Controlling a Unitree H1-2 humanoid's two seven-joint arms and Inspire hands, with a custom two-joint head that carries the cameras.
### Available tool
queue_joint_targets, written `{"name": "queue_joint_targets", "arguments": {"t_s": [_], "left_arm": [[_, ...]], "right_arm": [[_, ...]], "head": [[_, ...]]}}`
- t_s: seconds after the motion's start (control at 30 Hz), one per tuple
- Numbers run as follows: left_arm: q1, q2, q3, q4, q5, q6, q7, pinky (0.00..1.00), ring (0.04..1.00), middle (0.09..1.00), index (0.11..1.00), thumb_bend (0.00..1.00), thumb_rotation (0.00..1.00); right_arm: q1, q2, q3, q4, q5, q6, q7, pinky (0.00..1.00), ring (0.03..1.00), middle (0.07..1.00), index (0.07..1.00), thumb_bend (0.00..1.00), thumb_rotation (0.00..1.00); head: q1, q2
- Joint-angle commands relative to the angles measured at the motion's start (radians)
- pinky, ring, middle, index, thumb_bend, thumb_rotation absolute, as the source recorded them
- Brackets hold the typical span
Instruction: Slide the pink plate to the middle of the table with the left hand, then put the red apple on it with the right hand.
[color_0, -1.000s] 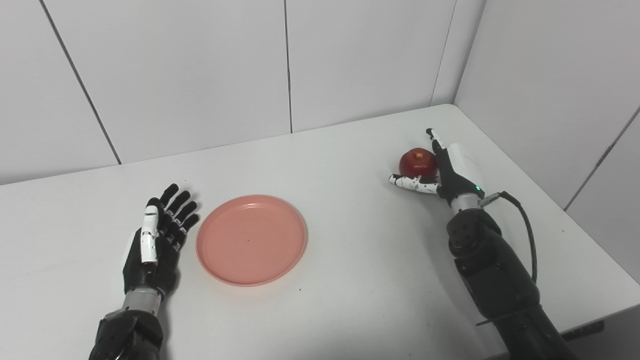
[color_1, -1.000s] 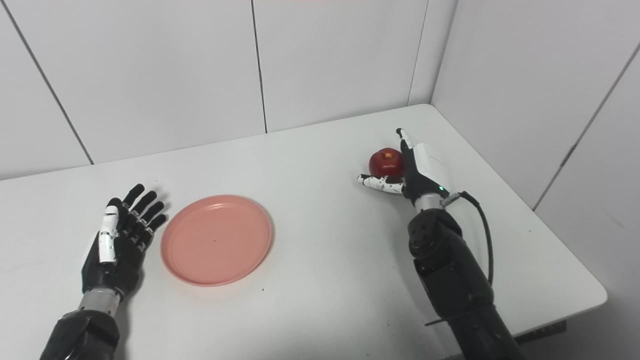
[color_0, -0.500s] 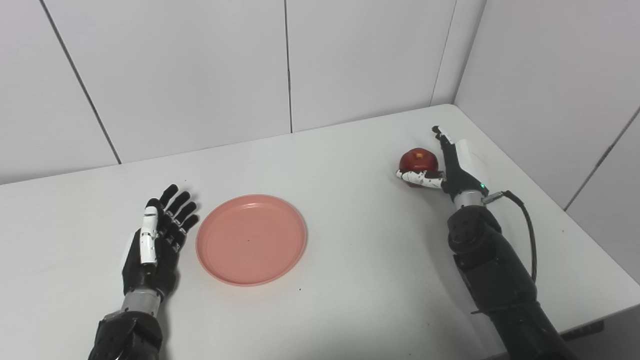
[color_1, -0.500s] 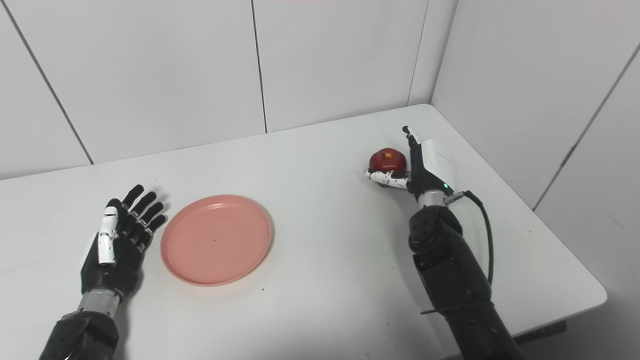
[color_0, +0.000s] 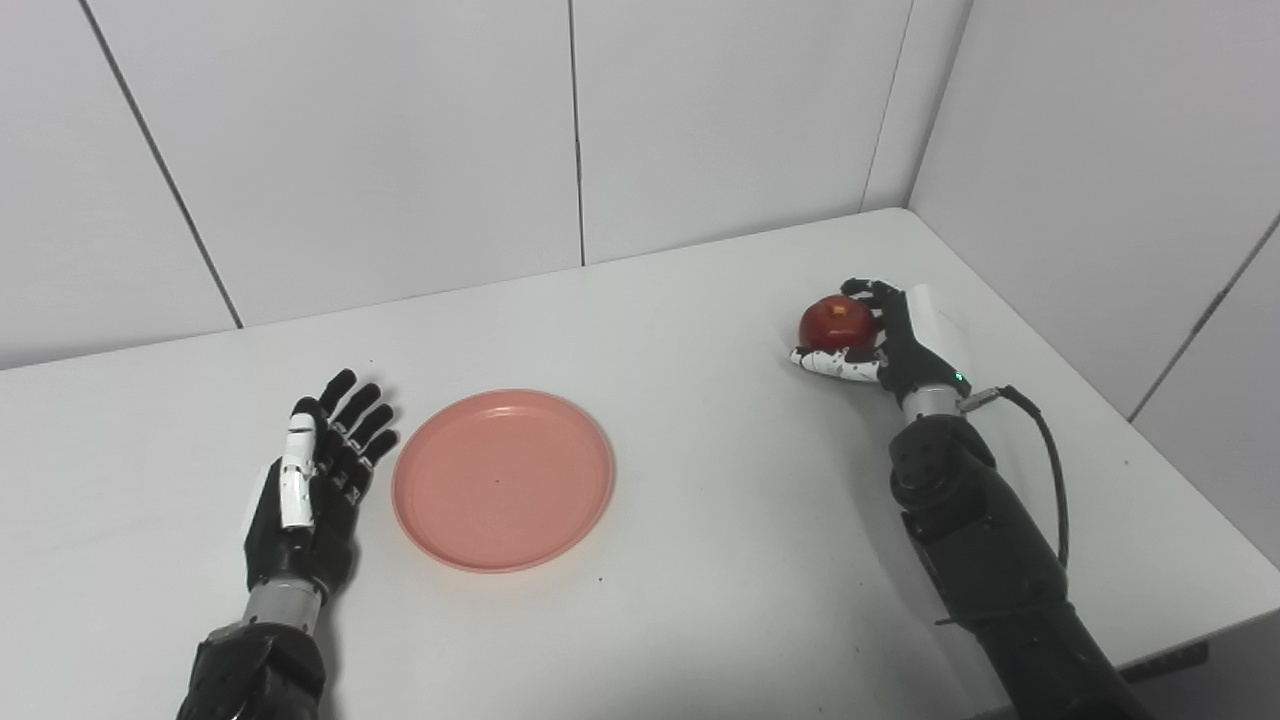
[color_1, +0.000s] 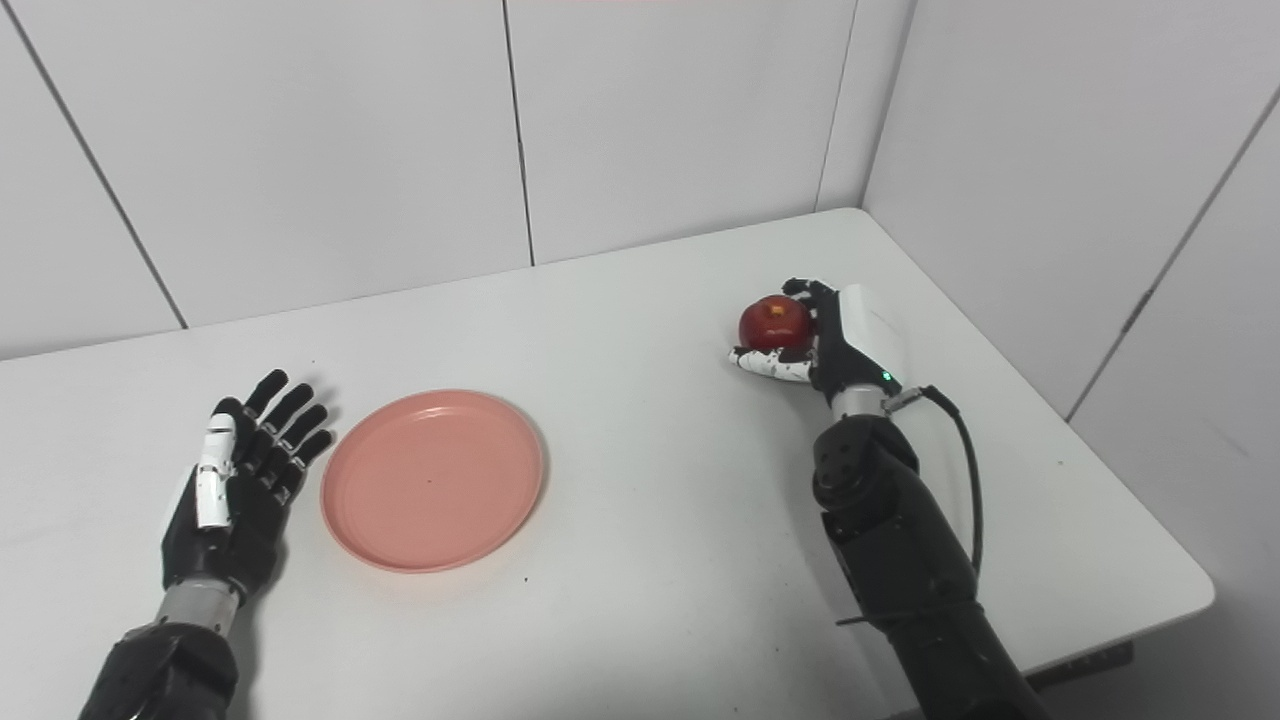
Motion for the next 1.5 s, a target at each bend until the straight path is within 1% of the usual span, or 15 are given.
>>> {"name": "queue_joint_targets", "arguments": {"t_s": [0.0,0.07,0.17,0.2,0.23,0.27,0.33,0.47,0.6,0.73,0.93,1.07,1.23,1.43,1.47], "left_arm": [[0.016,0.005,-0.001,0.016,-0.005,0.047,0.008,0.88,0.875,0.883,0.868,0.38,1.0],[0.016,0.005,-0.001,0.014,-0.005,0.049,0.008,0.88,0.876,0.885,0.87,0.38,1.0],[0.017,0.006,-0.002,0.012,-0.004,0.048,0.007,0.88,0.875,0.885,0.87,0.38,1.0],[0.017,0.007,-0.003,0.015,-0.004,0.045,0.005,0.88,0.876,0.886,0.871,0.38,1.0],[0.016,0.007,-0.003,0.016,-0.004,0.044,0.005,0.88,0.877,0.887,0.872,0.38,1.0],[0.016,0.007,-0.002,0.017,-0.005,0.045,0.005,0.88,0.877,0.887,0.872,0.38,1.0],[0.015,0.006,-0.002,0.017,-0.004,0.047,0.008,0.88,0.877,0.886,0.87,0.38,1.0],[0.016,0.007,-0.004,0.016,-0.003,0.044,0.006,0.88,0.879,0.889,0.872,0.38,1.0],[0.015,0.009,-0.006,0.024,-0.002,0.035,0.001,0.88,0.881,0.89,0.873,0.38,1.0],[0.014,0.008,-0.007,0.03,-0.003,0.032,-0.001,0.89,0.884,0.892,0.877,0.38,1.0],[0.015,0.002,-0.006,0.025,-0.002,0.039,0.006,0.89,0.884,0.894,0.876,0.38,1.0],[0.015,-0.003,-0.009,0.03,0.002,0.03,0.008,0.89,0.883,0.892,0.876,0.38,1.0],[0.015,-0.008,-0.011,0.035,0.003,0.024,0.01,0.89,0.881,0.892,0.878,0.38,1.0],[0.016,-0.016,-0.014,0.034,0.009,0.022,0.018,0.88,0.876,0.889,0.875,0.38,1.0],[0.016,-0.018,-0.018,0.035,0.013,0.021,0.02,0.88,0.876,0.888,0.875,0.38,1.0]], "right_arm": [[-0.05,-0.031,0.005,-0.005,-0.003,-0.054,-0.006,0.5,0.56,0.61,0.609,0.86,0.23],[-0.054,-0.037,0.015,0.008,-0.002,-0.054,0.001,0.48,0.532,0.581,0.566,0.82,0.19],[-0.058,-0.041,0.022,0.017,-0.001,-0.048,0.004,0.45,0.513,0.564,0.549,0.79,0.14],[-0.059,-0.042,0.025,0.018,-0.002,-0.047,0.003,0.43,0.498,0.552,0.519,0.66,0.14],[-0.06,-0.043,0.027,0.021,-0.003,-0.047,-0.001,0.41,0.481,0.538,0.503,0.59,0.14],[-0.061,-0.044,0.028,0.026,-0.004,-0.05,-0.005,0.39,0.462,0.523,0.494,0.55,0.14],[-0.059,-0.044,0.029,0.026,-0.006,-0.055,-0.013,0.36,0.442,0.507,0.488,0.52,0.13],[-0.056,-0.041,0.025,0.014,-0.006,-0.051,-0.022,0.38,0.46,0.52,0.486,0.52,0.13],[-0.051,-0.038,0.012,0.008,-0.003,-0.081,-0.054,0.38,0.466,0.52,0.485,0.52,0.13],[-0.047,-0.035,-0.001,-0.013,0.002,-0.098,-0.064,0.37,0.459,0.519,0.485,0.52,0.13],[-0.044,-0.022,-0.028,-0.077,0.022,-0.097,-0.067,0.38,0.467,0.518,0.486,0.51,0.13],[-0.047,-0.016,-0.023,-0.128,0.009,-0.095,-0.07,0.39,0.47,0.514,0.486,0.52,0.13],[-0.054,0.003,-0.013,-0.195,0.011,-0.084,-0.053,0.37,0.446,0.49,0.485,0.51,0.13],[-0.072,0.018,0.018,-0.261,-0.001,-0.076,-0.022,0.38,0.453,0.497,0.486,0.51,0.13],[-0.076,0.021,0.027,-0.273,-0.002,-0.074,-0.013,0.38,0.455,0.499,0.486,0.51,0.13]], "head": [[0.002,-0.001],[0.002,-0.001],[0.003,-0.001],[0.004,-0.001],[0.004,-0.001],[0.005,-0.003],[0.005,-0.003],[0.006,-0.003],[0.013,-0.005],[0.017,-0.008],[0.027,-0.012],[0.046,-0.018],[0.055,-0.023],[0.078,-0.03],[0.093,-0.033]]}}
